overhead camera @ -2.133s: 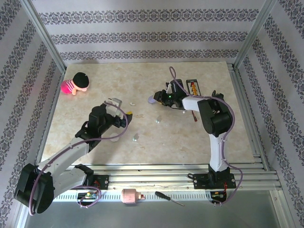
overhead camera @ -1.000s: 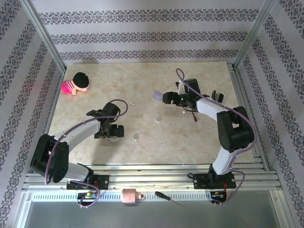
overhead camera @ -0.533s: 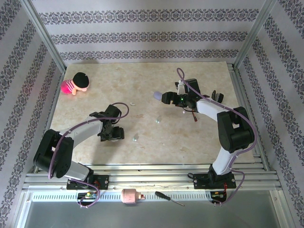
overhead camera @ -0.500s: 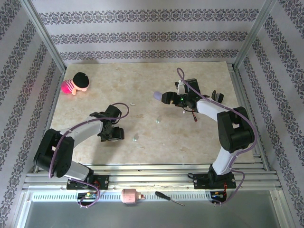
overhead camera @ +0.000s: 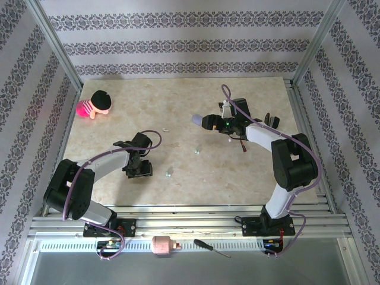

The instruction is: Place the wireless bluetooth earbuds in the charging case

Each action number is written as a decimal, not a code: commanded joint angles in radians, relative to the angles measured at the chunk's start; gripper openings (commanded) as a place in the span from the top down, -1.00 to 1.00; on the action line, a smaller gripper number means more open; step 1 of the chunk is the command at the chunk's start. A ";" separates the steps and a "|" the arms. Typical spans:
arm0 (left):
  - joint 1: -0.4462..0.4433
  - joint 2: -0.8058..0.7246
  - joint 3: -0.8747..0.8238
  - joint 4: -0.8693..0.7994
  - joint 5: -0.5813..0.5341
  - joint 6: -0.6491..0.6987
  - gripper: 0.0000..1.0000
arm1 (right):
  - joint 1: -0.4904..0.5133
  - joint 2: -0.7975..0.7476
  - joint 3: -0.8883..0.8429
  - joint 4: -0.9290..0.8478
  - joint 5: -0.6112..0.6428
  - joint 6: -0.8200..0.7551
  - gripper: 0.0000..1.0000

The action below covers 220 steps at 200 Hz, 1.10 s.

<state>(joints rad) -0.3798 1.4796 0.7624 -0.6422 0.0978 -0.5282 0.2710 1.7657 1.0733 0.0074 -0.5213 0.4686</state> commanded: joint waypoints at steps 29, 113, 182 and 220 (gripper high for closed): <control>-0.037 -0.090 -0.015 0.087 0.022 0.116 0.05 | 0.005 -0.104 -0.015 0.006 -0.108 0.018 -0.59; -0.110 -0.313 -0.203 0.695 0.261 0.351 0.29 | 0.053 -0.241 -0.104 -0.060 -0.287 0.061 -0.50; -0.177 -0.354 -0.280 0.948 0.271 0.553 0.34 | 0.226 -0.239 -0.065 -0.054 -0.234 0.111 -0.47; -0.194 -0.365 -0.288 0.985 0.254 0.578 0.36 | 0.298 -0.222 -0.043 -0.054 -0.207 0.122 -0.39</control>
<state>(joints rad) -0.5541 1.1412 0.4931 0.2398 0.3470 -0.0116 0.5385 1.5345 0.9905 -0.0463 -0.7551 0.5747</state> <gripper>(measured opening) 0.419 0.706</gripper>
